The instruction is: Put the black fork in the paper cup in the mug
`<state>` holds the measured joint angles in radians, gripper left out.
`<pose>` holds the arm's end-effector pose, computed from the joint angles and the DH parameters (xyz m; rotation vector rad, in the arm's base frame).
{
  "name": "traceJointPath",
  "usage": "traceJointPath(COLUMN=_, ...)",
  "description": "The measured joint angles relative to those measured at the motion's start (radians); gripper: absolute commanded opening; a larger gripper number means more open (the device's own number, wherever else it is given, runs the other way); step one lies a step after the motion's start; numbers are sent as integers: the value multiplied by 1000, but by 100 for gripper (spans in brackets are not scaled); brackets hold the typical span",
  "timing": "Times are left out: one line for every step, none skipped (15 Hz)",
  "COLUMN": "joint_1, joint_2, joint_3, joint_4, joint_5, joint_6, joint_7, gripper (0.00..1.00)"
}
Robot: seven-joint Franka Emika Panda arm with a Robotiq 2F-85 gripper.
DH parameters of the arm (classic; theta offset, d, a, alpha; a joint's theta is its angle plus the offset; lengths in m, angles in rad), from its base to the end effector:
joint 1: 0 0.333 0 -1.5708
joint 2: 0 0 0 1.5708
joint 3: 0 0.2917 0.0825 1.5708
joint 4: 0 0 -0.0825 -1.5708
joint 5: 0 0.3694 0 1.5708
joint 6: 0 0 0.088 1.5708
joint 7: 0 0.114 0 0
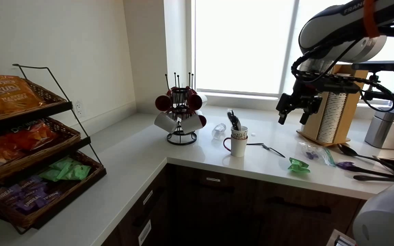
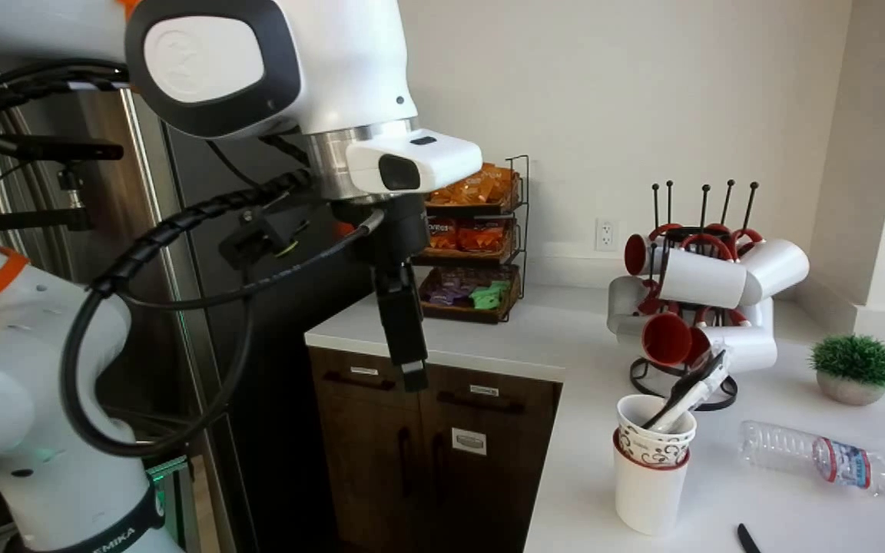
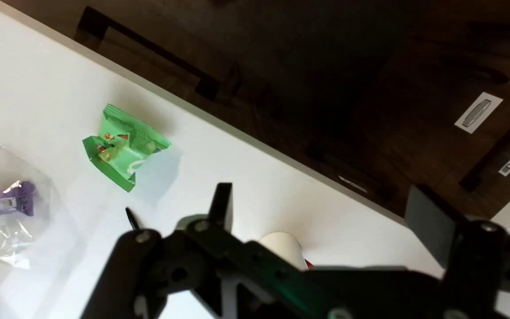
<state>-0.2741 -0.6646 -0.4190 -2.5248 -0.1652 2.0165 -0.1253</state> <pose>0.2802 -0.2519 0.4658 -3.0090 0.6696 -0.2281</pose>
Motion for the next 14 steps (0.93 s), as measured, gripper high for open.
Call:
traceJointPath(joint_1=0, joint_2=0, joint_3=0, joint_4=1, joint_5=0, joint_6=0, joint_7=0, gripper=100)
traceJointPath(joint_1=0, joint_2=0, joint_3=0, joint_4=1, joint_5=1, joint_6=0, joint_7=0, gripper=100)
traceJointPath(joint_1=0, joint_2=0, joint_3=0, joint_4=2, joint_5=1, joint_6=0, joint_7=0, gripper=100)
traceJointPath(joint_1=0, joint_2=0, joint_3=0, joint_4=2, joint_5=1, joint_6=0, joint_7=0, gripper=100)
traceJointPath(joint_1=-2, joint_2=0, joint_3=2, joint_4=2, joint_5=1, joint_6=0, joint_7=0, gripper=100)
traceJointPath(joint_1=-5, joint_2=3, joint_3=5, joint_4=4, joint_5=1, joint_6=0, joint_7=0, gripper=100)
traceJointPath(joint_1=-6, joint_2=11, joint_3=6, joint_4=6, joint_5=1, joint_6=12, joint_7=-2, gripper=100)
traceJointPath(joint_1=-6, joint_2=26, joint_3=5, joint_4=7, joint_5=1, joint_6=43, joint_7=-7, gripper=100)
traceJointPath(joint_1=-6, joint_2=46, joint_3=3, joint_4=7, joint_5=1, joint_6=87, joint_7=-13, gripper=100)
traceJointPath(joint_1=-6, joint_2=74, joint_3=2, joint_4=7, joint_5=-1, joint_6=140, joint_7=-18, gripper=100)
traceJointPath(joint_1=-7, joint_2=106, joint_3=2, joint_4=8, joint_5=-1, joint_6=193, joint_7=-21, gripper=100)
traceJointPath(joint_1=-9, joint_2=142, joint_3=1, joint_4=9, joint_5=-1, joint_6=251, joint_7=-23, gripper=100)
traceJointPath(joint_1=-11, joint_2=182, joint_3=1, joint_4=12, joint_5=-1, joint_6=307, joint_7=-28, gripper=100)
traceJointPath(joint_1=-14, joint_2=222, joint_3=0, joint_4=16, joint_5=-2, joint_6=361, joint_7=-36, gripper=100)
